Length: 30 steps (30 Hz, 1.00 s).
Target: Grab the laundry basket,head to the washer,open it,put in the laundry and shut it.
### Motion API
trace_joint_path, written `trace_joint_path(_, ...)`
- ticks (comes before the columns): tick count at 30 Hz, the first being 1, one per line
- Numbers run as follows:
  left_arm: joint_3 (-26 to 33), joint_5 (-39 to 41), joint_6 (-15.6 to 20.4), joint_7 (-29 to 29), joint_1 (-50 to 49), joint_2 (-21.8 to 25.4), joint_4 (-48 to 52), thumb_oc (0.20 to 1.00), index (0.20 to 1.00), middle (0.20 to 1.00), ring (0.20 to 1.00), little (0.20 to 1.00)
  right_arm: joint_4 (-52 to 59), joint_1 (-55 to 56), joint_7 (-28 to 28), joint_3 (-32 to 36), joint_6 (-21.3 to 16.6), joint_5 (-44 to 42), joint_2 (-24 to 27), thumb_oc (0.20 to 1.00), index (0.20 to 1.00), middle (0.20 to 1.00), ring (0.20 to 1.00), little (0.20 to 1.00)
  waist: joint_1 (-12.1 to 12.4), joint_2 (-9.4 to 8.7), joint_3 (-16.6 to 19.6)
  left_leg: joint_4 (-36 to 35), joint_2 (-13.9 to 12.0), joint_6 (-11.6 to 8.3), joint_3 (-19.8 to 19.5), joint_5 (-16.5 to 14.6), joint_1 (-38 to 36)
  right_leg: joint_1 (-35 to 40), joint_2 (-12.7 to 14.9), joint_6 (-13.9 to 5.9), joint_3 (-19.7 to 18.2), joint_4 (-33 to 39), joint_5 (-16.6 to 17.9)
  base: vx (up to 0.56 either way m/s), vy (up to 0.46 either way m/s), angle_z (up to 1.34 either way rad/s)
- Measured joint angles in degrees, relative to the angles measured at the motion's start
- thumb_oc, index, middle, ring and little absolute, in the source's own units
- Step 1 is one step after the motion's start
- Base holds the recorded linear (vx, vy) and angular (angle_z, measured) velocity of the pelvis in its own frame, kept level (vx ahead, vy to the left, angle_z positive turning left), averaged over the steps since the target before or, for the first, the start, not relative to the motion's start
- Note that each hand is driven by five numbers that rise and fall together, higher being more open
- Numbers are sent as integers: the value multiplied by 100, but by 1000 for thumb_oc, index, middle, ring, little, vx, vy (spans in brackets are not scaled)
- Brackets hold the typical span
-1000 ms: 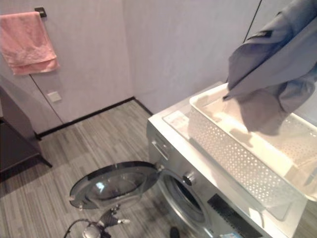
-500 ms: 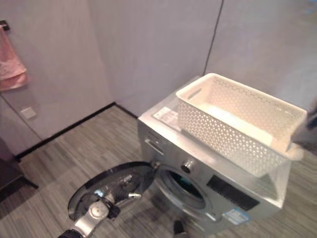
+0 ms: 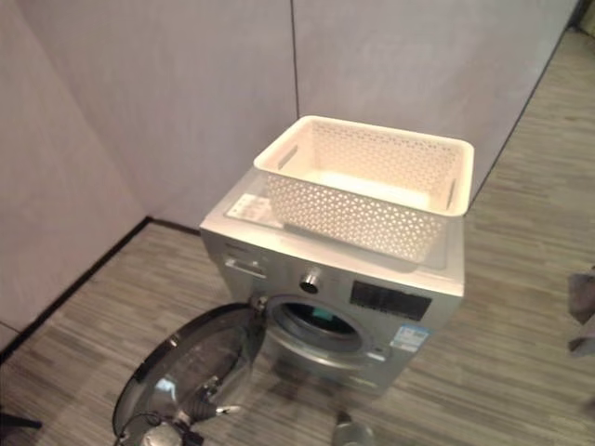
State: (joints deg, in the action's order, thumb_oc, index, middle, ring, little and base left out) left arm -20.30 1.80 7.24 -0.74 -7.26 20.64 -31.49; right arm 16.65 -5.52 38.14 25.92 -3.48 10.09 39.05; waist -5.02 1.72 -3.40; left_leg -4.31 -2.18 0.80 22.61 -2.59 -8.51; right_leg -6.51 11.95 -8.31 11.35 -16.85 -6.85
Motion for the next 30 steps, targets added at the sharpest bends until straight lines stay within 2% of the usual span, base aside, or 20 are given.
trace_joint_path(1,-2,11,63,11,96,26,204,1000,1000,1000,1000,1000,57,0,-189,-305,-57,31,11,200,200,200,200,200,131,11,-44,1,-68,-55,20,11,53,173,-144,141,-5,513,186,9,-146,-50)
trace_joint_path(2,-11,54,59,47,147,50,419,1000,1000,1000,1000,1000,61,14,-318,-505,-82,39,-3,200,200,200,200,200,126,34,-41,-23,-139,-33,-92,125,111,323,-258,199,45,835,407,5,-129,-33)
trace_joint_path(3,23,174,89,123,136,103,931,1000,1000,1000,1000,1000,42,38,-506,-789,-76,107,-121,200,200,200,200,200,273,124,-21,-85,-276,-27,-212,230,96,480,-507,355,10,1249,638,-13,-174,-17)
trace_joint_path(4,45,280,107,144,24,172,1256,1000,1000,1000,1000,1000,99,76,-584,-832,-74,175,-226,200,200,200,200,200,277,62,-50,-88,-333,-33,-224,234,116,521,-575,390,6,1344,699,-25,-83,-24)
trace_joint_path(7,199,687,258,239,-105,143,2040,1000,1000,1000,1000,1000,729,560,-1116,-1398,-78,530,-934,200,200,200,200,200,258,81,-48,-94,-496,-136,-461,283,199,702,-782,519,97,1789,893,-31,-92,8)
trace_joint_path(10,215,734,259,308,-81,158,2338,1000,1000,1000,1000,1000,852,1005,-1505,-1551,-130,650,-1013,200,200,200,200,200,259,74,-65,-96,-505,-261,-636,354,282,876,-808,518,306,2144,1071,-30,-78,32)
trace_joint_path(13,205,739,243,391,-246,230,2694,1000,1000,1000,1000,1000,1046,1392,-1849,-1764,-191,653,-1130,200,200,200,200,200,259,14,-125,-107,-508,-442,-822,409,434,886,-775,490,511,2184,1086,-29,-50,33)
trace_joint_path(21,118,1270,56,622,-222,712,3624,1000,1000,1000,1000,1000,1261,1471,-2322,-2251,-301,600,-1179,200,200,200,200,200,249,-44,-151,-116,-371,-459,-964,427,463,930,-609,426,629,2183,1127,-39,-15,12)
trace_joint_path(24,-139,1464,-22,631,121,748,3717,1000,1000,1000,1000,1000,1260,1309,-2378,-2530,-300,378,-1180,200,200,200,200,200,236,-48,-148,-94,-343,-438,-959,442,449,940,-597,410,627,2182,1149,-67,-10,0)
trace_joint_path(25,-380,1531,-44,639,502,627,3677,1000,1000,1000,1000,1000,1269,1082,-2483,-2715,-304,353,-1175,200,200,200,200,200,230,-58,-143,-94,-331,-431,-954,447,446,942,-599,399,621,2182,1166,-81,-25,-1)
trace_joint_path(30,-865,1560,-97,574,1328,-37,2832,1000,1000,1000,1000,1000,1273,579,-2506,-3032,-302,247,-1174,200,200,200,200,200,177,-158,-77,-92,-333,-421,-879,456,321,975,-605,404,528,2182,1195,-87,-31,-12)
